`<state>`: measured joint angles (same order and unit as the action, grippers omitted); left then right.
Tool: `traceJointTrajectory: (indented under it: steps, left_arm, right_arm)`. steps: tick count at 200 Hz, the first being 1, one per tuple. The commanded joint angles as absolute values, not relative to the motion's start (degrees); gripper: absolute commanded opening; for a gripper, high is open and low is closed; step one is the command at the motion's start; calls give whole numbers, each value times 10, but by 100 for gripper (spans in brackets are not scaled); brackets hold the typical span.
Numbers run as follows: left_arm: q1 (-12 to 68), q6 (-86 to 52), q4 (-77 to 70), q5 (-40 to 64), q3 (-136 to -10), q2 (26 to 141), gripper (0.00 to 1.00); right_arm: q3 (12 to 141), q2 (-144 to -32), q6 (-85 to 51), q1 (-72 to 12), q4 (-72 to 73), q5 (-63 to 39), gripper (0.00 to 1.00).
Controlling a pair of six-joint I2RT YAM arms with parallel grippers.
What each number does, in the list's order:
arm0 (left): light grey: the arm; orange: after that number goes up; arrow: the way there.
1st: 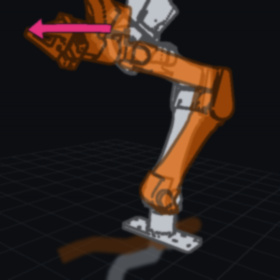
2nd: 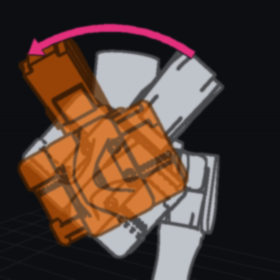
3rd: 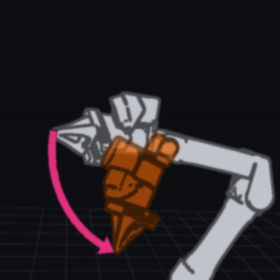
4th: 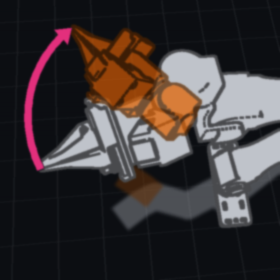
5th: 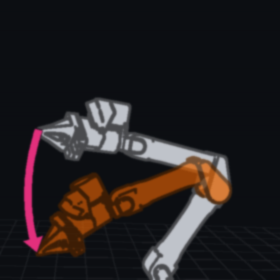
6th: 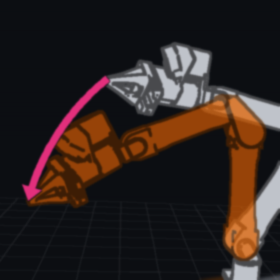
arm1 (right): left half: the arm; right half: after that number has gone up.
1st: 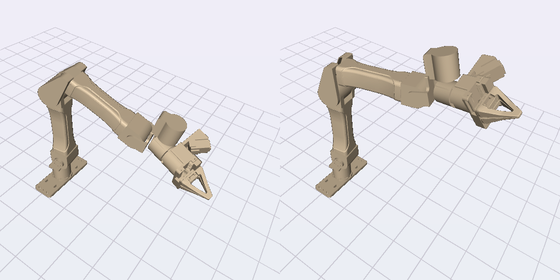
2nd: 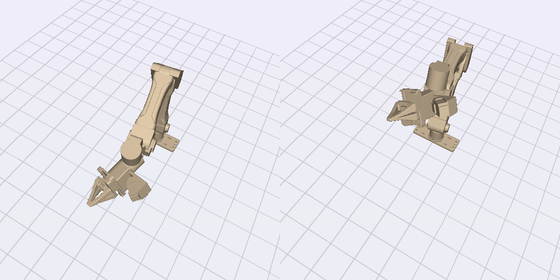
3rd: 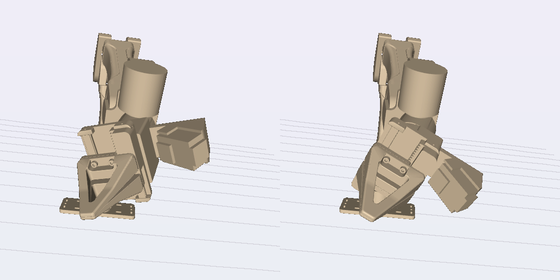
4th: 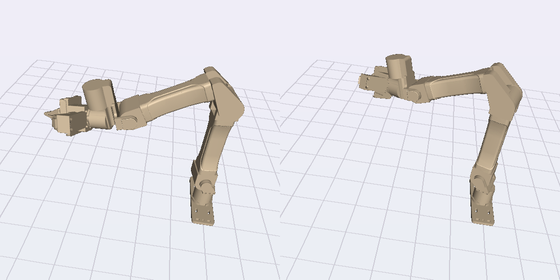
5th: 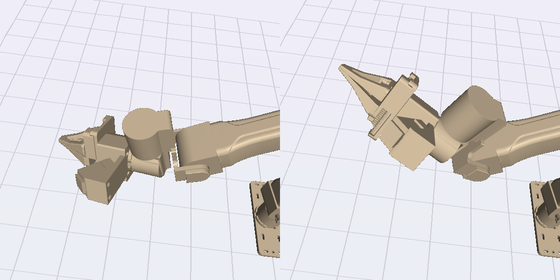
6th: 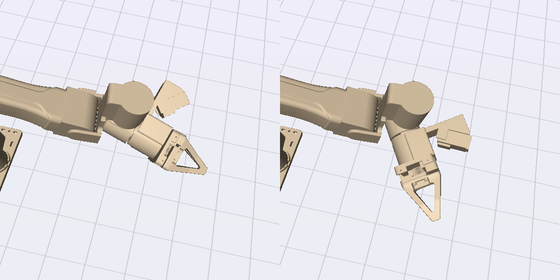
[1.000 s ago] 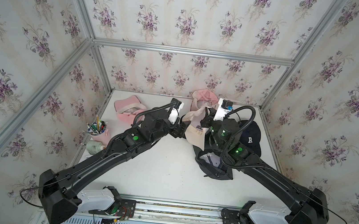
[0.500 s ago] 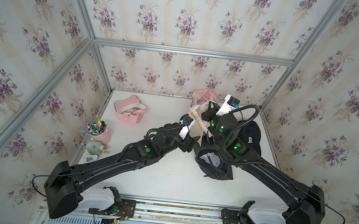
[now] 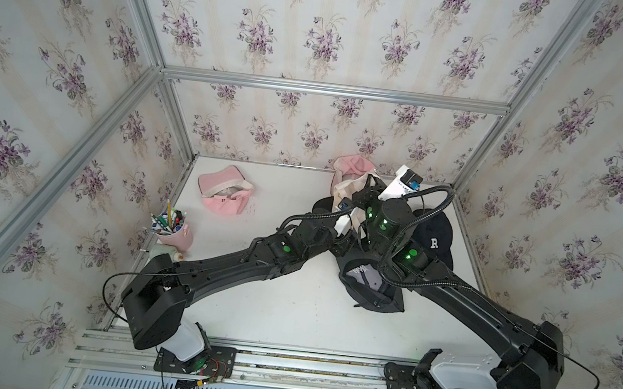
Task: Open the adjustable buckle of the baseball cap
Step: Place the baseball cap at the center of the board.
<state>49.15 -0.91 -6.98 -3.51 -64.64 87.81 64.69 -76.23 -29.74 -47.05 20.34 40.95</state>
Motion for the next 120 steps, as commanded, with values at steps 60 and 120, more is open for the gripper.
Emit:
traceJointTrajectory:
  steps: [60,120]
  left_arm:
    - [489,-1,-76,-52,-630,853,19]
    - [479,0,-38,-28,-608,814,11]
  right_arm:
    - [641,-763,-294,-477,189,397,0]
    - [631,-761,-259,-475,189,400,27]
